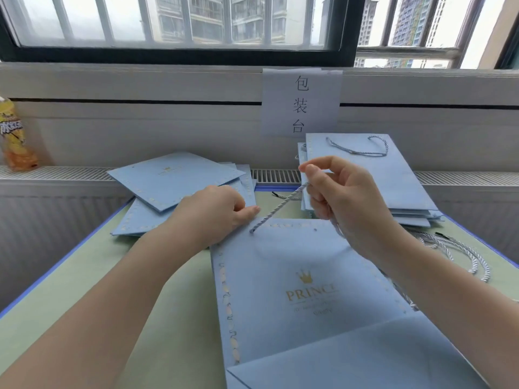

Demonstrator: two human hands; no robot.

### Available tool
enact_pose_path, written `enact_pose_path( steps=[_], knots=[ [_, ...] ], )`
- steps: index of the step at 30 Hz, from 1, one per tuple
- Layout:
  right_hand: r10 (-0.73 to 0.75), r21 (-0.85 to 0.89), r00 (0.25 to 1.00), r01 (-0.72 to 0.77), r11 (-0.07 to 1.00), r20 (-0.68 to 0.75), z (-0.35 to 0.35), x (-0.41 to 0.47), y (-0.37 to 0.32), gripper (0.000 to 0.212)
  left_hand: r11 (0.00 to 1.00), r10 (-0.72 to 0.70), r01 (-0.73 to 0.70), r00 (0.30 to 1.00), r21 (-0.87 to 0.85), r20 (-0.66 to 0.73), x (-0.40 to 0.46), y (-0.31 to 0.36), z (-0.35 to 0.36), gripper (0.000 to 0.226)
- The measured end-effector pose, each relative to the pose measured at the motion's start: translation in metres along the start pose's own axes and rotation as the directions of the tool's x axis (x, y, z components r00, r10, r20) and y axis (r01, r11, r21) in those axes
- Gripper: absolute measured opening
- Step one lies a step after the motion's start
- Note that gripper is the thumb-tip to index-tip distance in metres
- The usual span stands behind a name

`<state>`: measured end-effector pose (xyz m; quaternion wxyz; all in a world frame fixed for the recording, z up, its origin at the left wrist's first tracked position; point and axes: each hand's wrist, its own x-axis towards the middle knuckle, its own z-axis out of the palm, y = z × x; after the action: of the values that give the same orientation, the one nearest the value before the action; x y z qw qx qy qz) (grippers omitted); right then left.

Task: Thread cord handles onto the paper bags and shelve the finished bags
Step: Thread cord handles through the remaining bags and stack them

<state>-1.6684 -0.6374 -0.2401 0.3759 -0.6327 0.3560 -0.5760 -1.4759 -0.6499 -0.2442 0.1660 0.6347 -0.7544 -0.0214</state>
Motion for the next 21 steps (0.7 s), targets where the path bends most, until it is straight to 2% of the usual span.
enact_pose_path(
  steps=[3, 5, 6, 7, 8, 9, 10, 11, 13, 16, 17, 19, 21],
  knots=[
    [-0.061, 0.108, 0.986, 0.078, 0.991, -0.157, -0.01, 0.006, -0.005, 0.013, 0.979, -0.015, -0.019, 0.987, 0.204, 0.161, -0.004, -0.001, 0.0, 0.037],
    [-0.097, 0.122, 0.974, 0.123, 0.985, -0.205, -0.014, 0.008, -0.008, 0.015, 0.972, 0.022, -0.056, 0.989, 0.228, 0.148, -0.007, 0.002, 0.001, 0.017],
    [-0.112, 0.118, 0.974, 0.137, 0.984, -0.197, -0.014, 0.008, -0.008, 0.016, 0.987, 0.055, -0.065, 0.996, 0.148, 0.073, -0.009, 0.005, 0.0, 0.017],
    [-0.124, 0.11, 0.977, 0.144, 0.983, -0.171, -0.014, 0.008, -0.008, 0.017, 0.996, 0.084, -0.085, 0.996, -0.01, -0.021, -0.01, 0.011, -0.001, 0.023],
    [-0.129, 0.107, 0.983, 0.144, 0.984, -0.133, -0.013, 0.007, -0.007, 0.018, 0.963, 0.103, -0.124, 0.99, -0.239, -0.098, -0.011, 0.017, -0.003, 0.035],
    [-0.129, 0.104, 0.987, 0.138, 0.985, -0.091, -0.011, 0.006, -0.005, 0.018, 0.859, 0.132, -0.178, 0.983, -0.48, -0.128, -0.014, 0.025, -0.007, 0.045],
    [-0.128, 0.097, 0.991, 0.133, 0.986, -0.049, -0.009, 0.005, -0.004, 0.018, 0.74, 0.176, -0.212, 0.977, -0.638, -0.12, -0.016, 0.031, -0.011, 0.049],
    [-0.127, 0.076, 0.992, 0.128, 0.989, -0.008, -0.007, 0.004, -0.002, 0.017, 0.668, 0.211, -0.221, 0.972, -0.71, -0.104, -0.019, 0.036, -0.012, 0.045],
    [-0.127, -0.006, 0.99, 0.128, 0.992, 0.061, -0.005, 0.002, 0.002, 0.016, 0.607, 0.222, -0.211, 0.971, -0.766, -0.092, -0.022, 0.04, -0.011, 0.027],
    [-0.135, -0.091, 0.984, 0.145, 0.985, 0.112, -0.006, 0.002, 0.005, 0.019, 0.552, 0.125, -0.235, 0.972, -0.8, -0.199, -0.018, 0.037, -0.009, 0.006],
    [-0.135, -0.098, 0.983, 0.147, 0.984, 0.124, -0.007, 0.002, 0.005, 0.02, 0.586, 0.107, -0.244, 0.969, -0.773, -0.224, -0.016, 0.035, -0.009, 0.009],
    [-0.139, -0.1, 0.977, 0.157, 0.983, 0.163, -0.009, 0.002, 0.004, 0.018, 0.629, 0.127, -0.234, 0.972, -0.742, -0.199, -0.014, 0.031, -0.007, 0.03],
    [-0.157, -0.093, 0.964, 0.18, 0.979, 0.212, -0.008, 0.002, 0.004, 0.011, 0.586, 0.196, -0.193, 0.976, -0.787, -0.094, -0.015, 0.031, -0.004, 0.043]
  ],
)
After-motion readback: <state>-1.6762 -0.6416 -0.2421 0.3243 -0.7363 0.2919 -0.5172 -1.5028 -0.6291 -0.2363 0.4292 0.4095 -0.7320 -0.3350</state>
